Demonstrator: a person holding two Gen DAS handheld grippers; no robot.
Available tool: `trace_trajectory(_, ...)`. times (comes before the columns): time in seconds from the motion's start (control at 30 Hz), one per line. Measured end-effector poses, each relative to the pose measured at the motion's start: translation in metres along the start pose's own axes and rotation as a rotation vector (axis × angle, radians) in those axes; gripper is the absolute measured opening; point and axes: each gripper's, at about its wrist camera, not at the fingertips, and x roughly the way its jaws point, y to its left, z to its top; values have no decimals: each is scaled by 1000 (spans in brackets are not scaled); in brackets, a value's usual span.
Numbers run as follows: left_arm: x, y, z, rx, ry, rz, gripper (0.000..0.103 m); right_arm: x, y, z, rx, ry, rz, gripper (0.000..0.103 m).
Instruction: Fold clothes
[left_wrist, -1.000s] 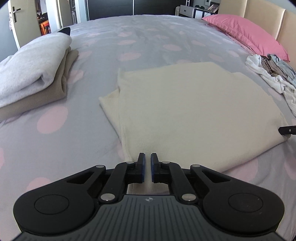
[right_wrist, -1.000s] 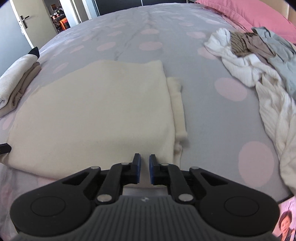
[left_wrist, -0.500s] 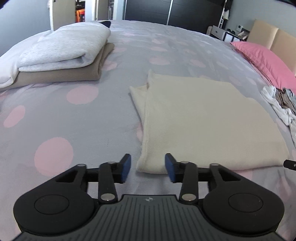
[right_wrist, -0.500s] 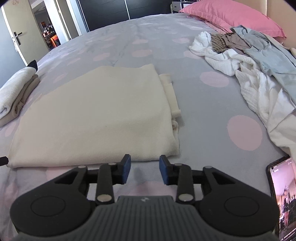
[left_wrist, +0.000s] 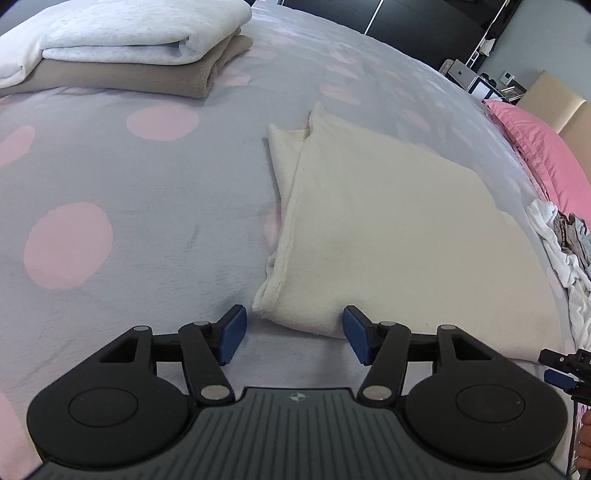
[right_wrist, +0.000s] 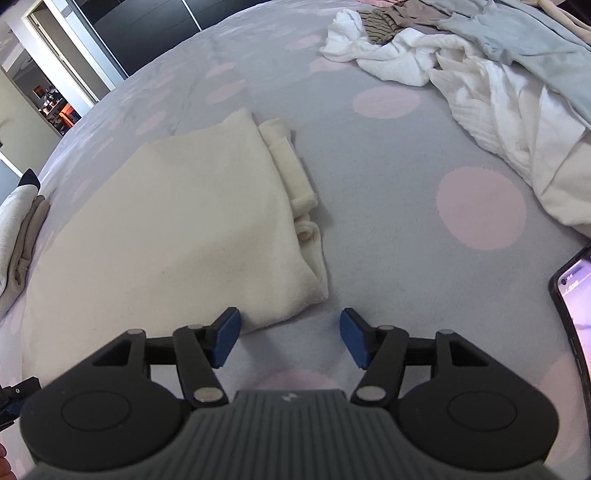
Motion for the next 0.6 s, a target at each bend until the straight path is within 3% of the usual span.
trace_trajectory(0.1,4,-4,-2,0,-12,-13,56,3,6,-2,-8,-17,-9,65)
trace_trajectory(0.2,6,-6,-3,-7,-17,-39,49,5,8,-3,-9,-35,-1,57)
trace_trajectory(0.27,7,-6,-4,-19,-18,-67,32,4,7,-3,4,-44,20,42)
trace_trajectory(0.3,7,-7,-3,-25,-19,-70,31,5,7,-2,11,-45,35,38)
trace_trajectory(0.37,7,-8,-3,-27,-23,-75,21,5,7,-1,27,-43,67,15)
trace_trajectory(0.47,4,-9,-2,-35,-30,-78,9,4,10,1,40,-45,74,11)
trace_trajectory(0.6,-1,-15,0,-31,-34,-63,7,-2,14,1,41,-54,54,9)
